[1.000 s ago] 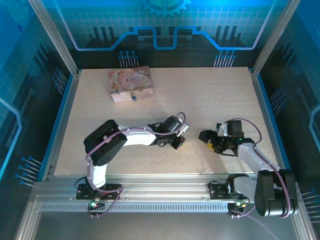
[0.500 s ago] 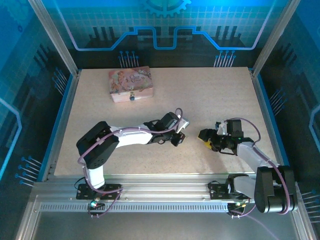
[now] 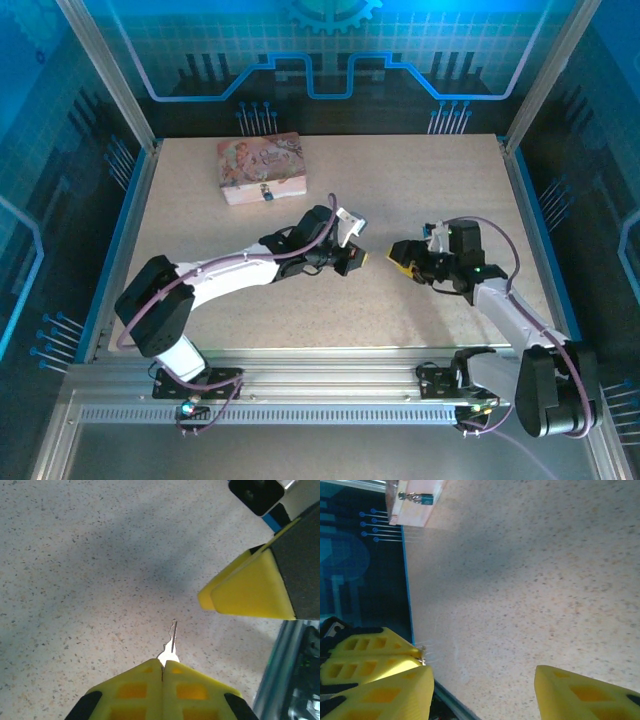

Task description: Unlock the padlock with the key

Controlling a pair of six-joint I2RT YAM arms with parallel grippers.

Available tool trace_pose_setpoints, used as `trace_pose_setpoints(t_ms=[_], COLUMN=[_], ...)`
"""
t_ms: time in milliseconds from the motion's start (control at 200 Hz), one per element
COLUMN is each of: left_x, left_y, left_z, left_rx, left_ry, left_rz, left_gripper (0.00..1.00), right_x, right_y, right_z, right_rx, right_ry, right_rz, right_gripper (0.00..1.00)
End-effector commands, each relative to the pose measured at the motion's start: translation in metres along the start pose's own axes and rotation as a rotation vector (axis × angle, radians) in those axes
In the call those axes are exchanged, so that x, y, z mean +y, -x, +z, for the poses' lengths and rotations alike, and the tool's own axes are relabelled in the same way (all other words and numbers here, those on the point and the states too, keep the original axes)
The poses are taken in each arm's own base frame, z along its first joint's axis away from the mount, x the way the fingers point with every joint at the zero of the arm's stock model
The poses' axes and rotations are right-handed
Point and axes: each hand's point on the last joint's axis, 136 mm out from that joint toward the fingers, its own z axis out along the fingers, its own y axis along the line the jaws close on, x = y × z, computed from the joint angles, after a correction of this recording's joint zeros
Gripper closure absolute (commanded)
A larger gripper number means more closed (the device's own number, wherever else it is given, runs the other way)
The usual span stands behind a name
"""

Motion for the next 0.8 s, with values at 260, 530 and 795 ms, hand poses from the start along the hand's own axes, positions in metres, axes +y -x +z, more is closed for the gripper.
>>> trace_pose_setpoints(t_ms=[260,530,795], left_x=[-0.021,-0.027,-0.030], left_y=[0.006,0.009,0.013], left_z=[-0.020,-0.025,-0.031], left_rx=[-0.027,-0.042,-0.061], left_ry=[-0.107,-0.130,-0.144], left_rz=[-0.042,-0.047,-0.051], left_gripper=[1.00,1.00,1.00], right_x=[0.047,0.064,0.073], right_y=[0.000,-0.005,-0.011], right_z=[0.003,0.004,0.009], right_rx=[0.018,0.040,0.063], right_ry=[0.095,0.116,0.126], right_rz=[-0.056,-0.086,-0.102], right_gripper=[0.57,0.60,0.69])
